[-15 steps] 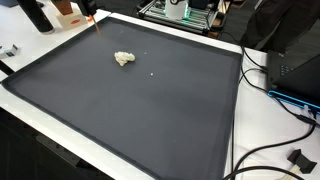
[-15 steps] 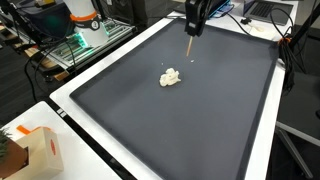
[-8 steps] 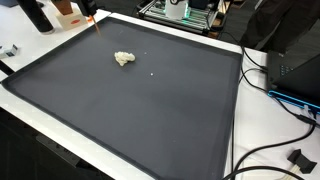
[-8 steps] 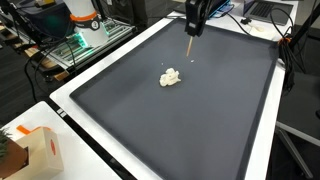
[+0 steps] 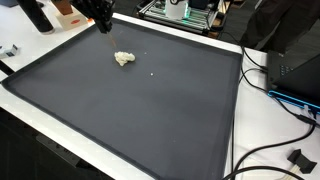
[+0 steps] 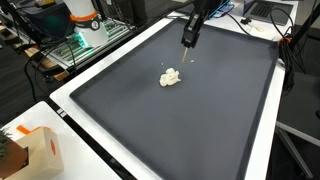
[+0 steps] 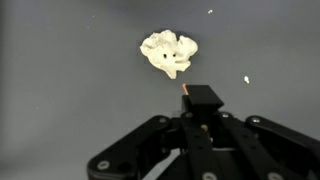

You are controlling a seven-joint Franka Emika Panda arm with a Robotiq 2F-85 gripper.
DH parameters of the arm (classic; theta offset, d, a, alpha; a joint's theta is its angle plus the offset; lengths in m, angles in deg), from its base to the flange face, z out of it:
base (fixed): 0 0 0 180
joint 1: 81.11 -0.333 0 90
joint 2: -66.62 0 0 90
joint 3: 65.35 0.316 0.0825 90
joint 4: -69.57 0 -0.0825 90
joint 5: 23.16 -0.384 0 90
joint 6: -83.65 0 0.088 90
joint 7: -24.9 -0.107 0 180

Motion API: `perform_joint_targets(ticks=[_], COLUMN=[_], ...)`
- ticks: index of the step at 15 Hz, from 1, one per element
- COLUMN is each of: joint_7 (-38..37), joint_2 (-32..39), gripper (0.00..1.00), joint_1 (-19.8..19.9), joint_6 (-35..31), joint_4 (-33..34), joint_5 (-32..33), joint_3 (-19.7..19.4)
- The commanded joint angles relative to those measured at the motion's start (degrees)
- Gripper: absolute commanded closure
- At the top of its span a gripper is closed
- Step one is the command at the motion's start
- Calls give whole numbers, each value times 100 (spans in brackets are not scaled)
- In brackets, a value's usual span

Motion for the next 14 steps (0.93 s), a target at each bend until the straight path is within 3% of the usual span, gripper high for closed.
perform_joint_targets(ticks=[1, 14], joint_7=[470, 1372], joint_2=[-110, -398], gripper=[97, 97], joint_1=[177, 251], joint_6=[-197, -1485], joint_4=[-570, -1921], joint_5=[-294, -195], joint_3=[162, 211])
